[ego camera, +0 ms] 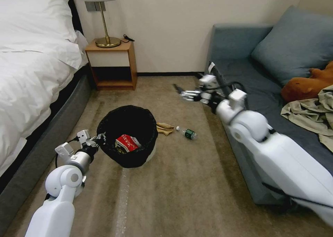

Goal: Pick up the trash bin, then pick up the garbage on the floor and place it into the trash bin.

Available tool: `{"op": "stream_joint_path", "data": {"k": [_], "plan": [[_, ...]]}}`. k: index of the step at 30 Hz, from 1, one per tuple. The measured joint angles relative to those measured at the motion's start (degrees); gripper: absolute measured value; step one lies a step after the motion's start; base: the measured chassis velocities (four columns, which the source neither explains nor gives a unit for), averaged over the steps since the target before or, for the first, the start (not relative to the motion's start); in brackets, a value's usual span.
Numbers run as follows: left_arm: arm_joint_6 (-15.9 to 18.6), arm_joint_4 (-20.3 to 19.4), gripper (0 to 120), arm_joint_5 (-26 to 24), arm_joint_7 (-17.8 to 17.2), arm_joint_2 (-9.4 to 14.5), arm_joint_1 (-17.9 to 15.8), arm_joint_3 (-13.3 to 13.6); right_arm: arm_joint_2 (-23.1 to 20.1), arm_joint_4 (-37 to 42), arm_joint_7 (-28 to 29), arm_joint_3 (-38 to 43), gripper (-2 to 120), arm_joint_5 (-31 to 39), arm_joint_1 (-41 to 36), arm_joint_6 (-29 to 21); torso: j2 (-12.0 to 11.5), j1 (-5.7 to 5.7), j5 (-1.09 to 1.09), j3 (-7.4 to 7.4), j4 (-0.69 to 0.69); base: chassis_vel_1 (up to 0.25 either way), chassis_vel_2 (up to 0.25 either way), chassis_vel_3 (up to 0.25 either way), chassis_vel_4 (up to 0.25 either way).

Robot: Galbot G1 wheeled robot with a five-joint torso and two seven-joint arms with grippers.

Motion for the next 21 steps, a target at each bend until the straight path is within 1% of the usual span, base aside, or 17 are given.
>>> {"op": "stream_joint_path", "data": {"k": [1, 2, 3, 4, 5, 6, 8, 9, 10, 11, 12, 14, 15, 17, 21], "plan": [[0.0, 0.0, 4, 0.0, 0.0, 0.0, 0.0, 0.0, 0.0, 0.0, 0.0, 0.0, 100, 0.0, 0.0, 0.0, 0.0, 0.00, 0.00, 0.00, 0.00, 0.000, 0.000, 0.000, 0.000], [-0.2, -0.3, 4, 0.8, -0.1, -0.2, 0.1, 0.1, 1.1, 2.4, 0.1, 5.2, 100, -2.1, -7.6, -0.2, 0.0, 0.00, -0.05, -0.01, 0.02, 0.000, 0.000, 0.000, 0.000], [-0.2, -0.3, 4, 0.8, -0.1, -0.2, 0.1, 0.1, 1.1, 2.4, 0.1, 5.2, 100, -2.1, -7.6, -0.2, 0.0, 0.00, -0.05, -0.01, 0.02, 0.000, 0.000, 0.000, 0.000], [-0.4, -0.2, 4, 1.5, -0.1, -0.2, -0.3, 0.8, 2.4, 4.1, 0.1, 9.1, 100, -3.5, -13.4, -0.1, 0.0, 0.00, -0.06, -0.01, 0.01, 0.000, 0.000, 0.000, 0.000], [-0.5, -0.2, 4, 2.1, -0.1, -0.2, -0.6, 1.1, 3.8, 5.3, 0.1, 11.1, 100, -4.6, -17.4, 0.2, 0.0, 0.00, -0.06, -0.01, -0.02, 0.000, 0.000, 0.000, 0.000], [-0.5, -0.2, 4, 2.1, -0.1, -0.2, -0.6, 1.1, 3.8, 5.3, 0.1, 11.1, 100, -4.6, -17.4, 0.2, 0.0, 0.00, -0.06, -0.01, -0.02, 0.000, 0.000, 0.000, 0.000], [-0.7, -0.4, 4, 3.0, 0.0, -0.4, -0.5, 0.8, 6.8, 6.7, -0.2, 13.0, 100, -6.6, -22.9, 0.5, 0.0, 0.00, -0.06, 0.00, 0.00, 0.000, 0.000, 0.000, 0.000], [-0.7, -0.4, 4, 3.0, 0.0, -0.4, -0.5, 0.8, 6.8, 6.7, -0.2, 13.0, 100, -6.6, -22.9, 0.5, 0.0, 0.00, -0.06, 0.00, 0.00, 0.000, 0.000, 0.000, 0.000], [-0.8, -0.5, 4, 3.3, -0.1, -0.4, -0.5, 0.6, 8.5, 7.6, -0.4, 13.6, 100, -7.6, -25.4, 0.6, 0.0, 0.00, -0.04, -0.01, 0.02, 0.000, 0.000, 0.000, 0.000], [-1.0, -0.5, 4, 3.5, -0.1, -0.1, -0.5, 0.4, 10.7, 8.7, -1.0, 14.4, 100, -9.2, -28.2, 0.7, 0.0, 0.00, -0.07, -0.01, 0.01, 0.000, 0.000, 0.000, 0.000], [-1.0, -0.5, 4, 3.5, -0.1, -0.1, -0.5, 0.4, 10.7, 8.7, -1.0, 14.4, 100, -9.2, -28.2, 0.7, 0.0, 0.00, -0.07, -0.01, 0.01, 0.000, 0.000, 0.000, 0.000], [-1.1, -0.6, 4, 3.3, -0.1, 0.5, -0.4, -0.1, 14.0, 9.4, -1.8, 14.9, 100, -11.4, -30.4, 1.2, 0.0, 0.00, -0.06, -0.01, 0.01, 0.000, 0.000, 0.000, 0.000], [-1.1, -0.6, 4, 3.3, -0.1, 0.5, -0.4, -0.1, 14.0, 9.4, -1.8, 14.9, 100, -11.4, -30.4, 1.2, 0.0, 0.00, -0.06, -0.01, 0.01, 0.000, 0.000, 0.000, 0.000], [-1.1, -0.7, 4, 3.0, -0.1, 0.8, -0.4, -0.4, 15.6, 9.4, -2.3, 14.9, 100, -12.5, -30.8, 1.7, 0.0, 0.00, -0.06, 0.00, 0.02, 0.000, 0.000, 0.000, 0.000], [-1.1, -0.7, 4, 2.8, -0.1, 0.8, -0.5, -0.3, 15.9, 9.4, -2.8, 14.9, 100, -13.2, -30.9, 1.9, 0.0, 0.00, -0.07, 0.00, 0.03, 0.000, 0.000, 0.000, 0.000]]}}
